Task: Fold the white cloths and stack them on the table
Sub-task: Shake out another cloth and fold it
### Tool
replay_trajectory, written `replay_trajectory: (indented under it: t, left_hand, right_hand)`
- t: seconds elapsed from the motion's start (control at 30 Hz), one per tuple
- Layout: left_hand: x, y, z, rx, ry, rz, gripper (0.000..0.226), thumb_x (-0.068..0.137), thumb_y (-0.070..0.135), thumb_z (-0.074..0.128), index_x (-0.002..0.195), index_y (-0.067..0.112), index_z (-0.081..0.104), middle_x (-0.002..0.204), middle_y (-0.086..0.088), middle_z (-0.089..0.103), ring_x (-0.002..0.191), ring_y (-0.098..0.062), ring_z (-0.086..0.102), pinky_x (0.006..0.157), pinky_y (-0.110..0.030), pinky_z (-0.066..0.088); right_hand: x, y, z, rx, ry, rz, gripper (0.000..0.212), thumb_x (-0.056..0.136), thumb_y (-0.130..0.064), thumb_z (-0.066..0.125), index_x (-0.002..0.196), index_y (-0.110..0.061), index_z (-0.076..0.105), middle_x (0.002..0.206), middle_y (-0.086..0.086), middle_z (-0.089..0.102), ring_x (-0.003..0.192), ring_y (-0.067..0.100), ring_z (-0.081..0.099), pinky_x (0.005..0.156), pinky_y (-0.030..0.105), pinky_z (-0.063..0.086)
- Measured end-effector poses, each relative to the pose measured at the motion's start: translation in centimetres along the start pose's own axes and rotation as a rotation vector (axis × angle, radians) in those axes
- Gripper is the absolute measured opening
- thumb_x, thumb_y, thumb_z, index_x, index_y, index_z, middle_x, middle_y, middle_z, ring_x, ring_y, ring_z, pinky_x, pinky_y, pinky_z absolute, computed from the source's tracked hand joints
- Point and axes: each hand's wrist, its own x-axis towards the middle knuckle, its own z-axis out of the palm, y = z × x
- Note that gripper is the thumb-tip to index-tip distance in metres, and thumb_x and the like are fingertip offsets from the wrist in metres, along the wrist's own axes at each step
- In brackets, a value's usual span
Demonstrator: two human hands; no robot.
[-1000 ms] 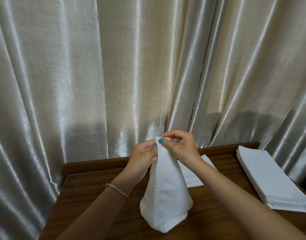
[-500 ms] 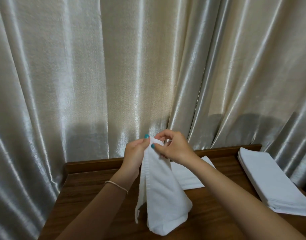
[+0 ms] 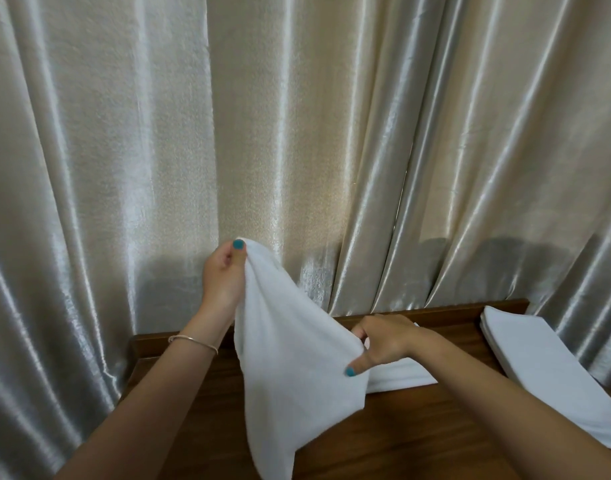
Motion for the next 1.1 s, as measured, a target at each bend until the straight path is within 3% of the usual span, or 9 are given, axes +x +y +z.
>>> replay_trajectory:
  t: [0.13, 0.3, 0.43, 0.53, 0.67, 0.83, 0.9, 1.0, 1.1]
  left_hand:
    - [1.5, -1.0, -1.5, 0.075, 0.059, 0.004, 0.03, 0.096, 0.03, 0.046, 0.073, 0.018, 0.06, 0.064, 0.008, 0.056, 0.059, -0.005, 0.05, 0.056, -0.021, 0.04]
    - [2.7, -3.1, -3.0, 0.096, 0.145, -0.077, 0.028, 0.094, 0.025, 0.045, 0.075, 0.007, 0.057, 0.065, 0.0, 0.05, 0.068, -0.016, 0.045, 0.059, -0.03, 0.034]
    - [3.0, -4.6, -4.3, 0.088, 0.214, -0.165, 0.035, 0.096, 0.029, 0.042, 0.065, 0.016, 0.051, 0.063, 0.0, 0.049, 0.065, -0.016, 0.045, 0.063, -0.031, 0.036]
    - [2.9, -5.4, -4.8, 0.09, 0.231, -0.199, 0.033, 0.095, 0.029, 0.042, 0.073, 0.009, 0.056, 0.071, -0.008, 0.055, 0.071, -0.02, 0.05, 0.067, -0.034, 0.039]
    - [2.2, -5.7, -5.7, 0.052, 0.323, -0.188, 0.035, 0.096, 0.036, 0.041, 0.075, 0.011, 0.055, 0.073, -0.009, 0.054, 0.069, -0.018, 0.048, 0.065, -0.033, 0.039]
    - [0.8, -5.8, -8.2, 0.116, 0.279, -0.184, 0.036, 0.099, 0.033, 0.039, 0.07, 0.018, 0.053, 0.069, -0.003, 0.054, 0.064, -0.015, 0.049, 0.058, -0.027, 0.038]
    - [0.5, -6.0, -9.3, 0.127, 0.269, -0.204, 0.034, 0.099, 0.03, 0.039, 0.077, 0.011, 0.056, 0.074, -0.007, 0.055, 0.068, -0.017, 0.05, 0.058, -0.028, 0.038]
    - [-0.2, -6.2, -10.5, 0.168, 0.292, -0.193, 0.036, 0.099, 0.03, 0.039, 0.082, 0.004, 0.058, 0.072, -0.007, 0.055, 0.066, -0.018, 0.049, 0.056, -0.028, 0.037]
    - [-1.0, -6.0, -11.7, 0.194, 0.337, -0.158, 0.036, 0.097, 0.032, 0.043, 0.075, 0.008, 0.057, 0.065, -0.001, 0.052, 0.059, -0.013, 0.046, 0.052, -0.024, 0.035]
  right_hand:
    - [0.0, 0.8, -0.8, -0.358, 0.072, 0.0, 0.053, 0.066, -0.077, 0.06, 0.094, -0.032, 0.068, 0.082, -0.012, 0.067, 0.077, 0.012, 0.06, 0.066, 0.031, 0.045]
    - [-0.4, 2.3, -2.7, -0.589, 0.274, -0.067, 0.055, 0.077, -0.074, 0.048, 0.089, -0.022, 0.062, 0.099, -0.007, 0.056, 0.093, 0.017, 0.052, 0.07, 0.032, 0.044]
    - [-0.6, 4.1, -3.7, -0.203, 0.501, -0.072, 0.036, 0.088, -0.055, 0.054, 0.092, -0.021, 0.067, 0.112, -0.011, 0.049, 0.106, 0.012, 0.043, 0.082, 0.035, 0.046]
    - [-0.3, 4.2, -4.7, 0.213, 0.551, -0.083, 0.021, 0.095, -0.03, 0.057, 0.089, -0.015, 0.07, 0.127, -0.009, 0.049, 0.117, 0.01, 0.045, 0.098, 0.032, 0.04]
    - [0.4, 2.6, -5.3, 0.507, 0.634, -0.054, 0.008, 0.088, -0.011, 0.068, 0.091, -0.005, 0.073, 0.099, 0.005, 0.069, 0.091, 0.017, 0.063, 0.087, 0.03, 0.05]
    - [1.9, 1.8, -5.1, 0.353, 0.59, -0.001, 0.015, 0.082, -0.011, 0.075, 0.095, -0.005, 0.077, 0.089, 0.003, 0.073, 0.077, 0.008, 0.062, 0.073, 0.015, 0.046]
    - [2.7, 0.9, -4.6, 0.346, 0.616, 0.007, 0.014, 0.081, -0.011, 0.075, 0.095, -0.007, 0.077, 0.084, -0.001, 0.071, 0.069, 0.001, 0.058, 0.064, 0.007, 0.042]
    - [3.6, 0.0, -4.3, 0.442, 0.729, -0.002, 0.013, 0.08, -0.006, 0.075, 0.089, -0.015, 0.077, 0.069, -0.002, 0.067, 0.06, 0.004, 0.053, 0.064, 0.022, 0.043]
    - [3.6, -0.7, -4.4, 0.473, 0.676, -0.048, 0.04, 0.08, -0.005, 0.075, 0.113, -0.026, 0.068, 0.057, -0.007, 0.051, 0.054, 0.006, 0.046, 0.059, 0.02, 0.042]
